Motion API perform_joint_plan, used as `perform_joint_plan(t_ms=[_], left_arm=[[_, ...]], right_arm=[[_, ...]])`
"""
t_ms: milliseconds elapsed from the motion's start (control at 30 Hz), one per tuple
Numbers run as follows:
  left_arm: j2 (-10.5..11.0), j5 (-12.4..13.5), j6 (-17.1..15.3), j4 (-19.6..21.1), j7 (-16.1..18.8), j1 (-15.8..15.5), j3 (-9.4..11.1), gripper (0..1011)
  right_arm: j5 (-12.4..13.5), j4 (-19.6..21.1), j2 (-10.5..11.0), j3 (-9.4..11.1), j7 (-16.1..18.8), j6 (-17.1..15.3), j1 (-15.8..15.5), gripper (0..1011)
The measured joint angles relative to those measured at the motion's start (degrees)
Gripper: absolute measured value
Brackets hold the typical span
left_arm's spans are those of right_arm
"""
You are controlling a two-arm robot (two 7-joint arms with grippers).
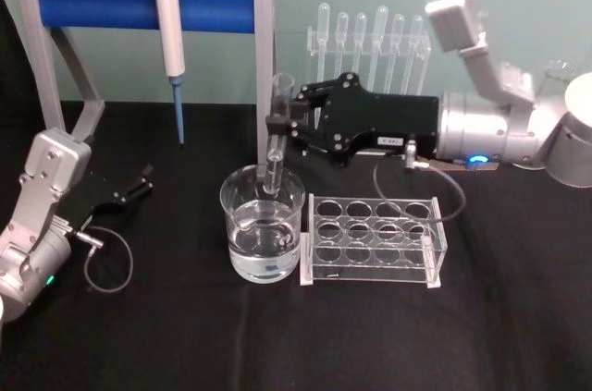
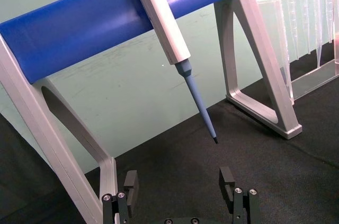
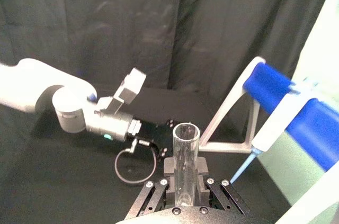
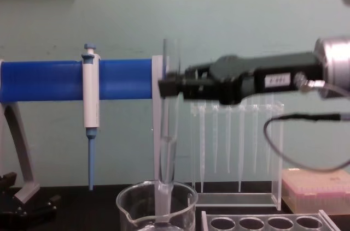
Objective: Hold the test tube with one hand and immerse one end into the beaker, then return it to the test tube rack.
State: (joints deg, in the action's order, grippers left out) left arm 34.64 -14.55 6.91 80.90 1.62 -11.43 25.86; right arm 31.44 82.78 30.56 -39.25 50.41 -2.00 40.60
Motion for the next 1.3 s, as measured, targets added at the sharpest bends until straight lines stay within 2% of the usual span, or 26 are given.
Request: perform_joint_plan(t_ms=[200, 433, 467, 533, 633, 667, 767, 800, 1000, 1300], left_arm=[[0.0, 0.0, 0.0, 0.0, 0.0, 0.0, 0.0, 1000], [0.0, 0.0, 0.0, 0.0, 0.0, 0.0, 0.0, 1000], [0.0, 0.0, 0.0, 0.0, 0.0, 0.0, 0.0, 1000], [0.0, 0.0, 0.0, 0.0, 0.0, 0.0, 0.0, 1000], [0.0, 0.0, 0.0, 0.0, 0.0, 0.0, 0.0, 1000], [0.0, 0.0, 0.0, 0.0, 0.0, 0.0, 0.0, 1000], [0.0, 0.0, 0.0, 0.0, 0.0, 0.0, 0.0, 1000], [0.0, 0.0, 0.0, 0.0, 0.0, 0.0, 0.0, 1000], [0.0, 0.0, 0.0, 0.0, 0.0, 0.0, 0.0, 1000], [0.0, 0.0, 0.0, 0.0, 0.0, 0.0, 0.0, 1000]], right_arm=[[2.15, 3.87, 2.27, 1.49, -0.93, -1.14, -0.31, 238], [1.41, 11.73, 8.04, 3.24, -5.17, -3.29, -2.72, 237], [1.68, 13.26, 9.4, 3.96, -5.87, -3.55, -3.81, 237], [2.14, 14.57, 10.74, 4.71, -6.37, -3.62, -5.08, 238], [3.6, 17.31, 13.84, 6.67, -7.37, -3.26, -8.77, 237], [3.6, 17.31, 13.84, 6.67, -7.37, -3.26, -8.77, 237], [4.94, 18.95, 16.12, 8.41, -8.05, -2.1, -12.5, 237], [4.94, 18.95, 16.12, 8.41, -8.05, -2.1, -12.5, 237], [6.31, 19.53, 18.08, 10.74, -8.51, 0.2, -17.49, 237], [5.58, 18.21, 18.55, 12.55, -9.34, 2.6, -21.29, 238]])
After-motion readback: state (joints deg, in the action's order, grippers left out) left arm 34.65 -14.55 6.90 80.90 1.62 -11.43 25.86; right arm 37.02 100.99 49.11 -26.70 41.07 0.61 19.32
